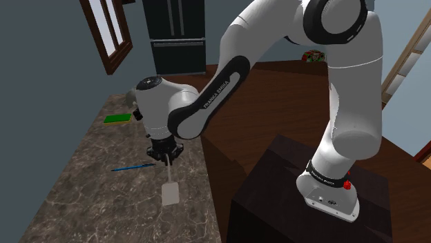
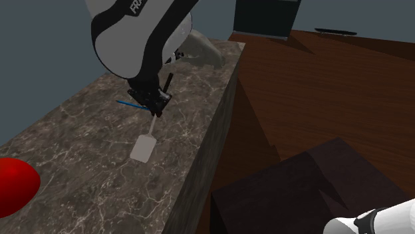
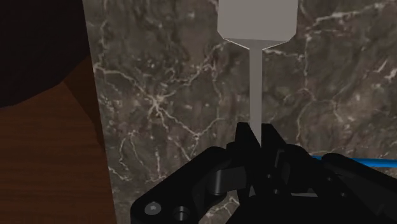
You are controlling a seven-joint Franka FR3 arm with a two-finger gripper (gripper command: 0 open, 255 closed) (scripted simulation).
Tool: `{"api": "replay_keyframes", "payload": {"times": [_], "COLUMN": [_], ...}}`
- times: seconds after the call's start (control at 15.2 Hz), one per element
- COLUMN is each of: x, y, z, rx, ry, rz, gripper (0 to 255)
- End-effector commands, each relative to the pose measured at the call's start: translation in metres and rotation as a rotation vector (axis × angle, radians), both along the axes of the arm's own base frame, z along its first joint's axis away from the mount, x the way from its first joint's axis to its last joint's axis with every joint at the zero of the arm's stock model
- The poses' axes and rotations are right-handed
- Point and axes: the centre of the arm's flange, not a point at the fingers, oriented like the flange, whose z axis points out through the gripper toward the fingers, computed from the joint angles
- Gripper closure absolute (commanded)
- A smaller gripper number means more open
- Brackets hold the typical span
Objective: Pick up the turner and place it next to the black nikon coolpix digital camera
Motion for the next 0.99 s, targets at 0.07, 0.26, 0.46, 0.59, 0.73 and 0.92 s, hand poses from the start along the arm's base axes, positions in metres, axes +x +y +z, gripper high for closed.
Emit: {"api": "replay_keyframes", "payload": {"times": [0.07, 0.26, 0.46, 0.59, 0.73, 0.92], "x": [0.001, 0.001, 0.001, 0.001, 0.012, 0.045], "y": [0.0, 0.0, 0.0, 0.0, -0.008, -0.03], "z": [0.015, 0.031, 0.047, 0.057, 0.062, 0.062], "rx": [0.0, 0.0, 0.0, 0.0, 0.0, 0.0], "ry": [0.0, 0.0, 0.0, 0.0, 0.0, 0.0], "rz": [0.0, 0.0, 0.0, 0.0, 0.0, 0.0], "gripper": [255, 255, 255, 255, 255, 255]}}
